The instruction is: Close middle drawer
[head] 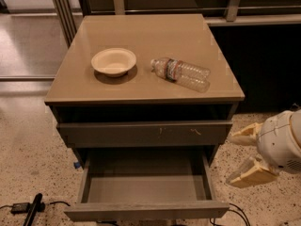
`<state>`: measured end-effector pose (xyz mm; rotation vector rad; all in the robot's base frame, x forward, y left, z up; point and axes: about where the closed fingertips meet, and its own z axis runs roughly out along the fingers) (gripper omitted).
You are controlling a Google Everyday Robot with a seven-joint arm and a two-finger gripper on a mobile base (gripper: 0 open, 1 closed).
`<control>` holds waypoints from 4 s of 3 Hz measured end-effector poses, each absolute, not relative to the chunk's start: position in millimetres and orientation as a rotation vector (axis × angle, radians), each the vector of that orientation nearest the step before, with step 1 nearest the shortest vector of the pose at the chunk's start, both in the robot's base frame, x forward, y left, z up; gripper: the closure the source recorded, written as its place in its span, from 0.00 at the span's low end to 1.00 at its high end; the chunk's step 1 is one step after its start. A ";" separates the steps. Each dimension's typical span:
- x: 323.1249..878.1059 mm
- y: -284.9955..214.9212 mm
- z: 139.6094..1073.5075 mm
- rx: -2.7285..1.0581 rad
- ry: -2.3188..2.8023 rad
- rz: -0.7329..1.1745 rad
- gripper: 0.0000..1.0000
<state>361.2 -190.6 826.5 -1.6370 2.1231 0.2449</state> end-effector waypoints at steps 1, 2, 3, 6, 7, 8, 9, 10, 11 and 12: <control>357.3 -178.2 791.5 -1.594 2.121 0.282 0.60; 359.1 -178.4 790.6 -1.590 2.120 0.270 0.83; 358.9 -178.1 790.8 -1.592 2.120 0.273 1.00; 355.4 -181.9 673.1 -1.459 2.158 0.310 1.00; 362.9 -182.5 624.7 -1.437 2.134 0.301 1.00; 376.8 -182.4 586.6 -1.444 2.124 0.322 1.00; 376.4 -182.2 586.0 -1.444 2.125 0.325 1.00; 375.1 -176.9 575.3 -1.458 2.127 0.330 1.00; 365.4 -167.1 534.0 -1.456 2.176 0.376 1.00; 351.7 -156.4 488.5 -1.452 2.218 0.429 1.00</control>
Offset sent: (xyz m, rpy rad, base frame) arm -0.0039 0.0101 -0.0290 0.0338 0.0031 -0.0134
